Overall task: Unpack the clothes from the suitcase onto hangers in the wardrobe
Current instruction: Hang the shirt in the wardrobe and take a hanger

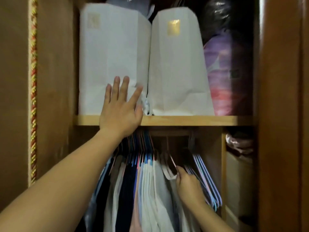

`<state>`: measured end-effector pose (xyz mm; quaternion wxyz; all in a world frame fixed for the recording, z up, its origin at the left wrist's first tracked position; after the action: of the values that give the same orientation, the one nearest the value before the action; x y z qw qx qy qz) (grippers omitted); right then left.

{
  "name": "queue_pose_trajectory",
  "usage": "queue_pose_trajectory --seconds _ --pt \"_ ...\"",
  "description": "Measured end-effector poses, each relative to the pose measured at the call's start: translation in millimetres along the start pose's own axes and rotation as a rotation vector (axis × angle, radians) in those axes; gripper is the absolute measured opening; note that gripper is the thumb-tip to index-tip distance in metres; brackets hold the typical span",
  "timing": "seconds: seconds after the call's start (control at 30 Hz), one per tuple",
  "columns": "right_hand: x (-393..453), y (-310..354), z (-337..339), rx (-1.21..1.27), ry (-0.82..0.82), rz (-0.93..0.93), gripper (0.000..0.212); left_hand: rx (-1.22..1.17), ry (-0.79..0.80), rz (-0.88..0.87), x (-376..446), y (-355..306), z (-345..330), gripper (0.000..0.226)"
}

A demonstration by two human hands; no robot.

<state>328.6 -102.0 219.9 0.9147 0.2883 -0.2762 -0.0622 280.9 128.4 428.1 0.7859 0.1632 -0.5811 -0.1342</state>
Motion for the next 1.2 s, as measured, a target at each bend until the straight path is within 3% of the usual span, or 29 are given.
queue_pose_trajectory --seconds 0.1,0.23,0.3,0.4,0.57,0.6,0.63,0.7,0.77,0.93,1.07,1.2 --pt "-26 -6 -21 0.355 0.076 -0.067 0.046 0.016 -0.011 0.003 1 -1 -4 0.063" --pt "-37 1 -25 0.521 0.273 -0.108 0.057 0.015 -0.021 0.021 2 -3 -2 0.062" --pt "-39 23 -25 0.531 0.441 -0.049 0.059 0.018 -0.014 0.021 2 -4 -1 0.062" --pt "-37 46 -29 0.423 0.551 0.124 0.066 0.014 -0.016 0.029 2 -5 1 0.062" --pt "-42 26 -4 0.404 0.842 0.168 0.058 -0.005 -0.040 0.054 0 -10 -1 0.061" --pt "-39 12 3 0.375 0.793 0.146 0.053 -0.010 -0.046 0.066 -1 -11 -2 0.061" --pt "-34 -2 8 0.278 0.604 0.132 0.047 -0.008 -0.050 0.076 -1 -12 -3 0.061" --pt "-22 -24 20 -0.151 0.033 0.138 0.032 0.000 -0.055 0.077 -1 -12 -3 0.061" --pt "-11 -37 25 -0.526 -0.189 0.104 0.036 0.003 -0.053 0.072 -1 -12 -3 0.061" --pt "3 -35 33 -0.784 -0.209 0.125 0.057 -0.001 -0.059 0.076 0 -11 -3 0.060" --pt "2 -34 32 -0.867 -0.120 0.080 0.044 0.005 -0.054 0.075 -1 -11 -3 0.060" --pt "4 -36 27 -0.841 -0.143 0.022 0.036 0.000 -0.048 0.074 -1 -10 -3 0.061"
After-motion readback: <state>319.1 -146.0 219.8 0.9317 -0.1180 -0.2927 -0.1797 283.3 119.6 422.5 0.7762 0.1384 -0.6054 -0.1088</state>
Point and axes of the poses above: each hand's wrist, its own x-axis towards the middle knuckle, its own z-axis out of the back of the hand, y = z × x, the point moved 1 cm from there along x, towards the middle knuckle, and after that the axes turned 15 degrees about -z, right-handed, at the moved point
